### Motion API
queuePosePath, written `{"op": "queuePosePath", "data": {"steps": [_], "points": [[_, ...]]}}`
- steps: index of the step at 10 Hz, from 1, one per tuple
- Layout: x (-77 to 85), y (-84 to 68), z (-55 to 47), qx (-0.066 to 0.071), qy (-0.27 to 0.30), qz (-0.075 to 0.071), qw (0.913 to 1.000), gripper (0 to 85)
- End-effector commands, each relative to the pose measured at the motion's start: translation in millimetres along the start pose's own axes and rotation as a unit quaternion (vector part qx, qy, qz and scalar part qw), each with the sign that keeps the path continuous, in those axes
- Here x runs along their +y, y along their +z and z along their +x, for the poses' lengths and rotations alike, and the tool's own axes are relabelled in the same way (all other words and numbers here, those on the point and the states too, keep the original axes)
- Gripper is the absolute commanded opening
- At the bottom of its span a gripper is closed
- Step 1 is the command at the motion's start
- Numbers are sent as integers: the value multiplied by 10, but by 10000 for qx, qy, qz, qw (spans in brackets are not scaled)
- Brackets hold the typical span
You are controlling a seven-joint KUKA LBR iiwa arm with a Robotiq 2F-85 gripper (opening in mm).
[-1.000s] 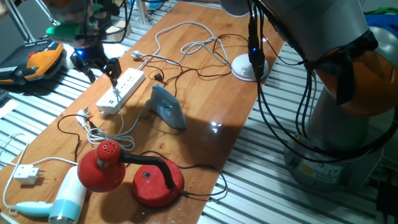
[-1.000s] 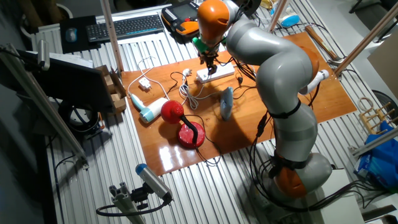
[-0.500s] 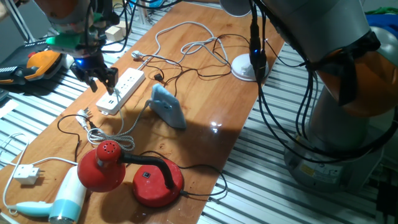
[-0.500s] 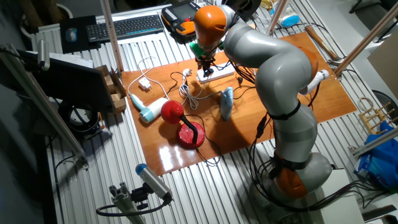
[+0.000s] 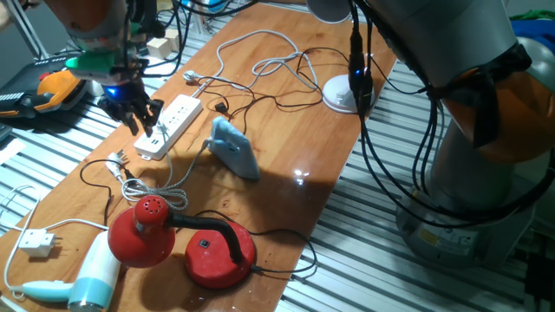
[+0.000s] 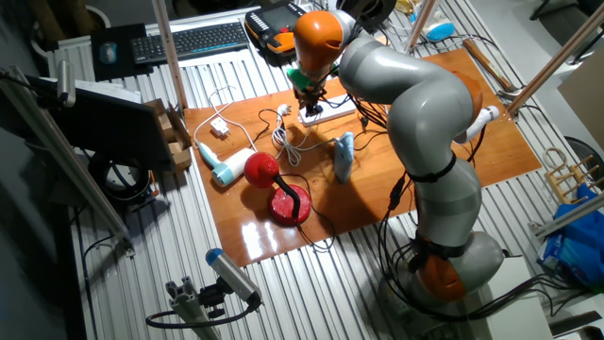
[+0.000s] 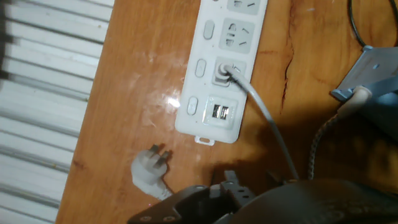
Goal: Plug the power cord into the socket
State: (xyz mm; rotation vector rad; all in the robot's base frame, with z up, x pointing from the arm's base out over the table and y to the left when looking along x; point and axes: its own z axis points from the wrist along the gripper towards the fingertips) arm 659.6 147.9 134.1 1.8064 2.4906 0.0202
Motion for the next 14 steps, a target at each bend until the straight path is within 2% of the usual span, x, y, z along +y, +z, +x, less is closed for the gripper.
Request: {"op": "queuePosePath", "data": {"steps": [1,3,4,5,9,11,14], "points": [[6,38,34,-7,-54,-22,10000,170],[11,94,83,79,-109,-76,9999,170],[25,122,79,176,-133,-125,9997,170],[33,146,73,204,-176,-160,9995,170],[54,241,96,225,-357,-320,9986,170],[63,324,114,122,-516,-343,9980,170],[70,411,130,189,-661,-390,9969,170]]}}
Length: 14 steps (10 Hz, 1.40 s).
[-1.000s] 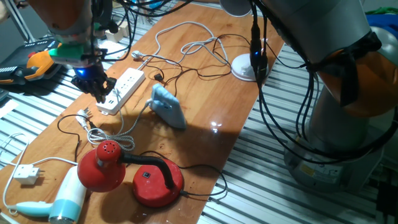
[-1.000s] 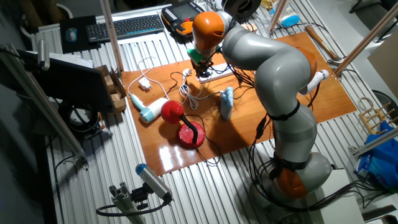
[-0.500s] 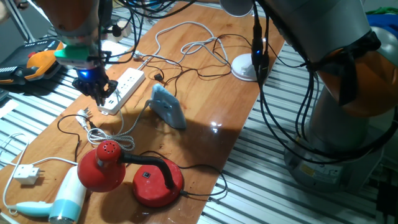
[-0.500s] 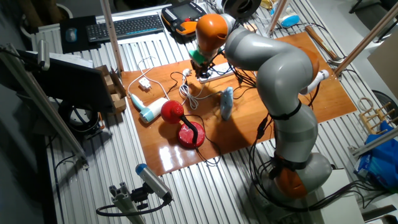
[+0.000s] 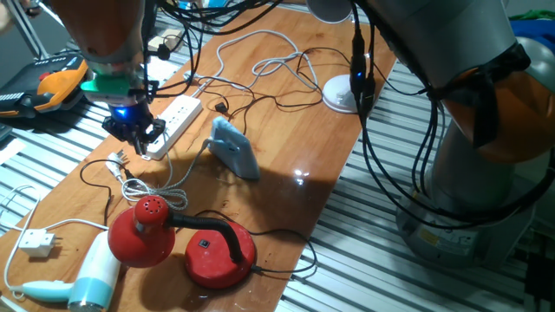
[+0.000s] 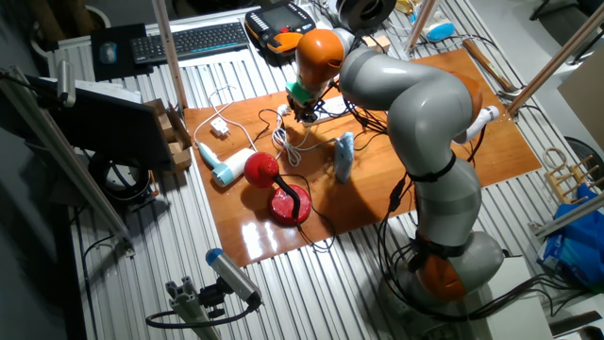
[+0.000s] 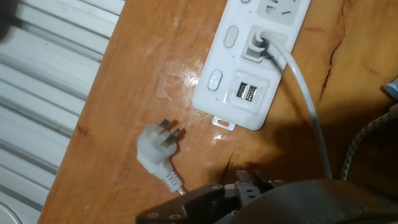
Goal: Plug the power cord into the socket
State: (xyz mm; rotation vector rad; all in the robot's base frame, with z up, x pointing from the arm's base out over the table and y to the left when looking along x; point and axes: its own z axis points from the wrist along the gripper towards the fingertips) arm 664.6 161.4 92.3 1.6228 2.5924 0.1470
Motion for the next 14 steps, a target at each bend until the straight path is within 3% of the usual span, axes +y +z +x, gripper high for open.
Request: {"op": "queuePosePath", "data": {"steps": [1,3,5,8,12,14], "points": [[-3,14,4,8,-7,-12,10000,170],[-9,57,6,66,-122,104,9998,170],[-8,104,31,-11,-219,221,9995,170],[12,139,30,0,-61,145,9999,680],[14,149,42,58,-55,125,9999,680],[41,170,90,3,-52,118,9999,680]]}}
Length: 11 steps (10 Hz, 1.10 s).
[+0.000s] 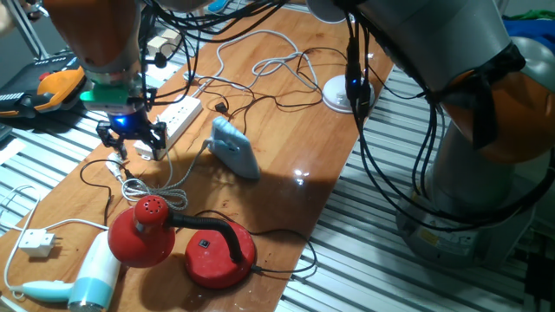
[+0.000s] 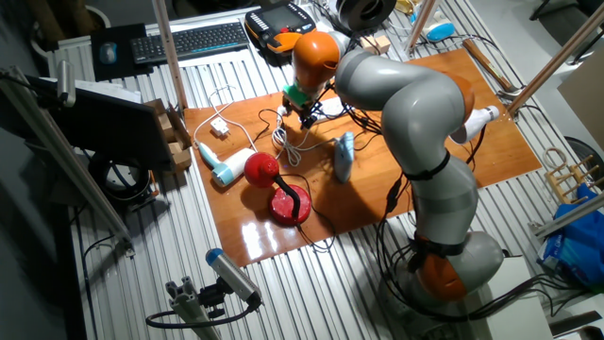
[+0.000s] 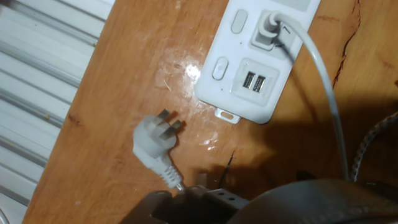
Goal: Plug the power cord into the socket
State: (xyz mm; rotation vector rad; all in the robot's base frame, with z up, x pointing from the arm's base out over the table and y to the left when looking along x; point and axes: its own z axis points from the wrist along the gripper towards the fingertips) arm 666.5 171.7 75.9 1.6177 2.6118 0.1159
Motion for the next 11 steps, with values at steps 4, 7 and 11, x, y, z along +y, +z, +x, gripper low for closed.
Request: {"op": "queuePosePath", "data": {"steps": [4,7,11], "points": [[40,41,70,-4,42,-16,10000,680],[37,90,102,-45,61,4,10000,680],[29,112,118,-49,44,32,10000,510]]}}
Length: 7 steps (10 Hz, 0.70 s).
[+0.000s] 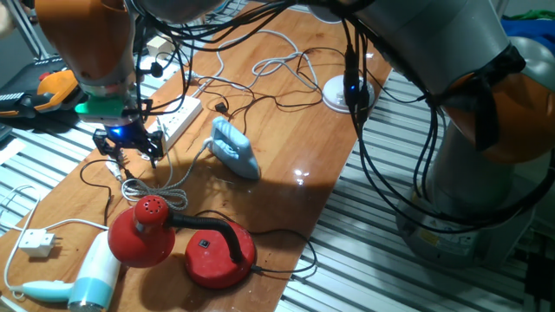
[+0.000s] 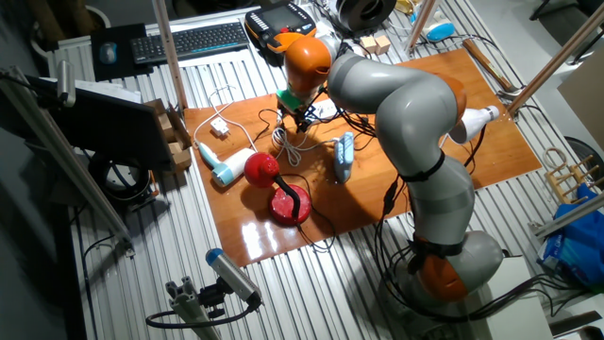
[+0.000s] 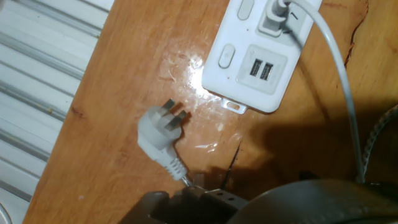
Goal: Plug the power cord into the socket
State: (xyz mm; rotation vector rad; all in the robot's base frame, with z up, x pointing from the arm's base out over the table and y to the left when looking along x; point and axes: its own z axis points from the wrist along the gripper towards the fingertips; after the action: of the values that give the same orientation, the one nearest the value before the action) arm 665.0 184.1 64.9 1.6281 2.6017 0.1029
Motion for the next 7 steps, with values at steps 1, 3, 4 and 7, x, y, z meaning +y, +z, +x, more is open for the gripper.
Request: {"op": "queuePosePath", "data": {"steps": [1,3,4,7], "points": [[-1,1,-2,4,-6,-2,10000,510],[0,0,0,-10,-47,22,10000,510],[-1,0,0,-17,-32,26,10000,510],[6,2,-8,-3,-39,36,10000,510]]}}
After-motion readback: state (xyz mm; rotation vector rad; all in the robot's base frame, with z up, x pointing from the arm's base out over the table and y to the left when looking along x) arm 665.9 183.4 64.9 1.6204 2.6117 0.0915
